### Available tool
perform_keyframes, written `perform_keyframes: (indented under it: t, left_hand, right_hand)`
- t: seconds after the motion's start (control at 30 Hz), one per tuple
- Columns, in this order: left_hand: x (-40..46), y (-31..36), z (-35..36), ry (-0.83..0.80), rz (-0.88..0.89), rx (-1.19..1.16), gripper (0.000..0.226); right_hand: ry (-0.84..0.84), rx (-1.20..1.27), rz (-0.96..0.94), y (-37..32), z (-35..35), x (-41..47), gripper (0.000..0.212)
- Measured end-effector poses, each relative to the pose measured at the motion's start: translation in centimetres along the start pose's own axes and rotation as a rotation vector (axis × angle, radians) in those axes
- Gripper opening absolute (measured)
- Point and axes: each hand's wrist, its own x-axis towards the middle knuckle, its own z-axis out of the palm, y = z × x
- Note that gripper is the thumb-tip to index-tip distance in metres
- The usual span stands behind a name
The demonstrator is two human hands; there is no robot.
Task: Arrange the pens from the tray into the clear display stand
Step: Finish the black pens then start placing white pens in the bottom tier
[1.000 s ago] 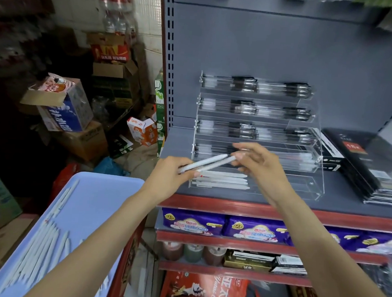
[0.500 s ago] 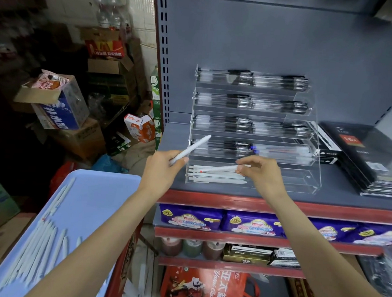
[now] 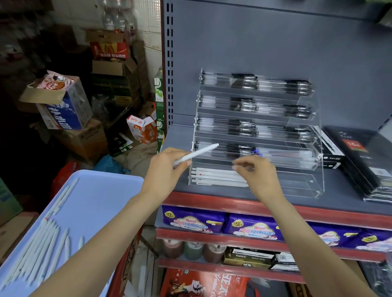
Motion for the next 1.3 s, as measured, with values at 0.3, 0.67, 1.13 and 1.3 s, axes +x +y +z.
perform_keyframes:
  t: [0.3,0.67,1.13,1.3]
  left_hand:
    - [0.3,1.7,0.6,-0.107,0.118,0.075,0.042]
    - [0.3,-0.3,0.8,-0.161,-0.204,-0.121,0.050]
    - [-0.5,-0.3,1.2,-0.058,-0.215,-0.114,0.031]
    - [-1.5,-0.5,-0.1,-0.047,-0.192,-0.168,0.019]
  right_hand:
    - [-0.063,0.638,-0.006,-2.9,-1.5,-1.2,0.012]
    - [-0.007,0.378,0.140,1.9,-1.7,-1.2,0.012]
    - [-0.091,-0.122,0.070,0.4,-0.9,-0.5,0.011]
    - [-0.026,-0.023,0.000,-2.4,1.2,-1.7,0.008]
